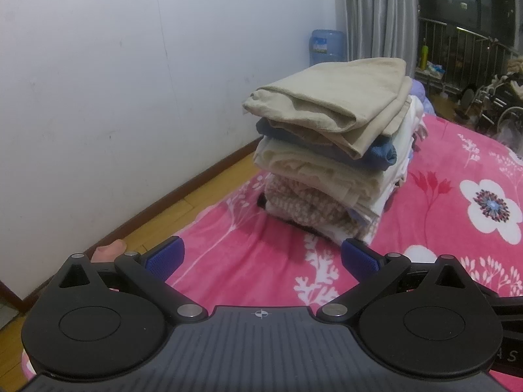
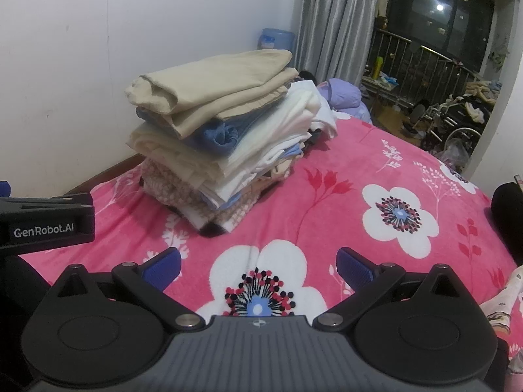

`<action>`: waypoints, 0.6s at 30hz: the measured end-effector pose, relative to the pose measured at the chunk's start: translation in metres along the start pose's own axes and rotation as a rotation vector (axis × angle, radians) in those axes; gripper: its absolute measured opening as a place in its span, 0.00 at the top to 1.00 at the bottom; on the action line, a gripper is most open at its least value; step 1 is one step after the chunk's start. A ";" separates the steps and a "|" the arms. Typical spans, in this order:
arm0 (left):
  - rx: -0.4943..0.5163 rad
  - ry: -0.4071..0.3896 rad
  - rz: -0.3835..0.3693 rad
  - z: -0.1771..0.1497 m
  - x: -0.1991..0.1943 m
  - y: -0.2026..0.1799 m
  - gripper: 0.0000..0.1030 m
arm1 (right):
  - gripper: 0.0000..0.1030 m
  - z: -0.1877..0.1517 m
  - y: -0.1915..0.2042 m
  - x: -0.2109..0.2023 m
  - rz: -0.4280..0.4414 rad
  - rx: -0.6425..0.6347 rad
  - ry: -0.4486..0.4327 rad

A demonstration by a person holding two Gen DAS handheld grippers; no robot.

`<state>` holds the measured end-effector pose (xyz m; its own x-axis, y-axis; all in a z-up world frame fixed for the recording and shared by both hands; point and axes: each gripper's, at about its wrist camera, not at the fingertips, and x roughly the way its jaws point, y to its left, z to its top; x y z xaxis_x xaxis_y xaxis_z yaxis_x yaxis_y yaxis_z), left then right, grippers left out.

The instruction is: Fold clothes

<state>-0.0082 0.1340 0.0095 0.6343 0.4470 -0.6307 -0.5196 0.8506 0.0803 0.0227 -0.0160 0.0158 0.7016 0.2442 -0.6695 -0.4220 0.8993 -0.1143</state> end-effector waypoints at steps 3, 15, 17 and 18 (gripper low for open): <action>0.000 0.002 -0.001 0.000 0.000 0.000 0.00 | 0.00 0.000 0.001 0.001 0.000 -0.003 0.002; -0.007 0.011 0.001 -0.002 0.003 0.002 0.00 | 0.00 0.002 0.003 0.002 -0.003 -0.012 0.005; -0.008 0.012 0.000 -0.002 0.003 0.003 0.00 | 0.00 0.002 0.004 0.002 -0.003 -0.014 0.005; -0.008 0.013 0.000 -0.002 0.003 0.002 0.00 | 0.00 0.002 0.004 0.002 -0.002 -0.015 0.004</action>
<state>-0.0088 0.1368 0.0066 0.6271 0.4435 -0.6404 -0.5241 0.8484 0.0744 0.0236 -0.0116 0.0152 0.7003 0.2404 -0.6722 -0.4291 0.8943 -0.1272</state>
